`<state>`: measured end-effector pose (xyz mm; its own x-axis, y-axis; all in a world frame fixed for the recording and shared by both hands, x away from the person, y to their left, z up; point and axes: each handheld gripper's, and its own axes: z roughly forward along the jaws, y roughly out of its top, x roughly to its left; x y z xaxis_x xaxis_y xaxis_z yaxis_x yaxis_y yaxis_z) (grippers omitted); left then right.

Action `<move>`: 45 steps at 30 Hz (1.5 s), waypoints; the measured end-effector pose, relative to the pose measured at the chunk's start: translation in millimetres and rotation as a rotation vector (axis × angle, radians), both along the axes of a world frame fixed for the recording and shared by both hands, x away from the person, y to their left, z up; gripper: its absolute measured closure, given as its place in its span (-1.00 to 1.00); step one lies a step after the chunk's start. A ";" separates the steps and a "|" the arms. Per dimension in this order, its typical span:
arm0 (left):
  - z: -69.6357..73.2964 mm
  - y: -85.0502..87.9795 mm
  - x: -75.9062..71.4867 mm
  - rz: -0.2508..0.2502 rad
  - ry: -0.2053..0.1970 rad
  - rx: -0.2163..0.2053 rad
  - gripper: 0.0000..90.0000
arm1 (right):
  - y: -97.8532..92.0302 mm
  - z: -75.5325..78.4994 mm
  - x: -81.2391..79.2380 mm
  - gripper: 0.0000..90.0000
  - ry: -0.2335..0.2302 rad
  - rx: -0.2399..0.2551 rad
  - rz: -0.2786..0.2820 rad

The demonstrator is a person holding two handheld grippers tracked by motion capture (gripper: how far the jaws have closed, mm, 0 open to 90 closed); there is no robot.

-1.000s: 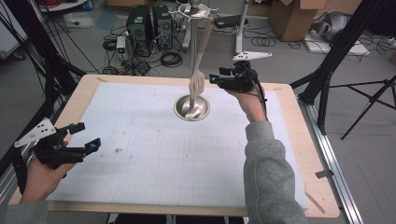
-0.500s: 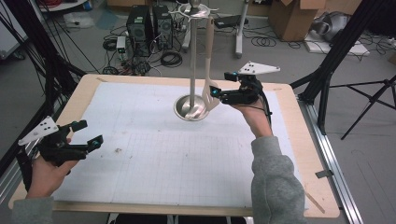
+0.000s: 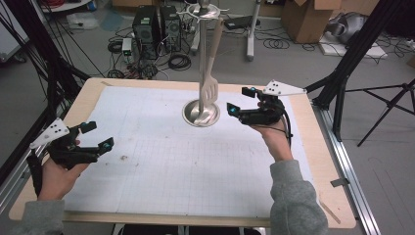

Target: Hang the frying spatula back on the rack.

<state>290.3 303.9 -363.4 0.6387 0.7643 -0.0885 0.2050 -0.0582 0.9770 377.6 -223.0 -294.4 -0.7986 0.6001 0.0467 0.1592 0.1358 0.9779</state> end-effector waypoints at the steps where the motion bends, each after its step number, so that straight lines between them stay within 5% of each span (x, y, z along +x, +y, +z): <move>1: 0.1 -0.7 0.4 -0.004 -0.001 0.001 -0.85 | 0.0 -0.9 -1.7 -0.69 0.001 -0.009 -0.004; 12: -0.3 -4.7 3.8 -0.032 -0.014 -0.033 -0.86 | -0.6 -10.7 -25.1 -0.69 -0.021 -0.043 0.021; 23: 3.6 -8.4 5.3 -0.045 -0.058 -0.045 -0.85 | -26.4 -24.0 -46.9 -0.69 -0.022 -0.008 -0.032; 45: 2.4 -13.6 6.2 -0.054 -0.048 -0.047 -0.85 | -73.9 -43.8 -80.3 -0.69 -0.004 0.064 -0.118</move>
<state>296.5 290.2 -361.0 0.6831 0.7245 -0.0921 0.1557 -0.0213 0.9876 297.3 -296.9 -338.1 -0.7229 0.6858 0.0847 0.1660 0.0534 0.9847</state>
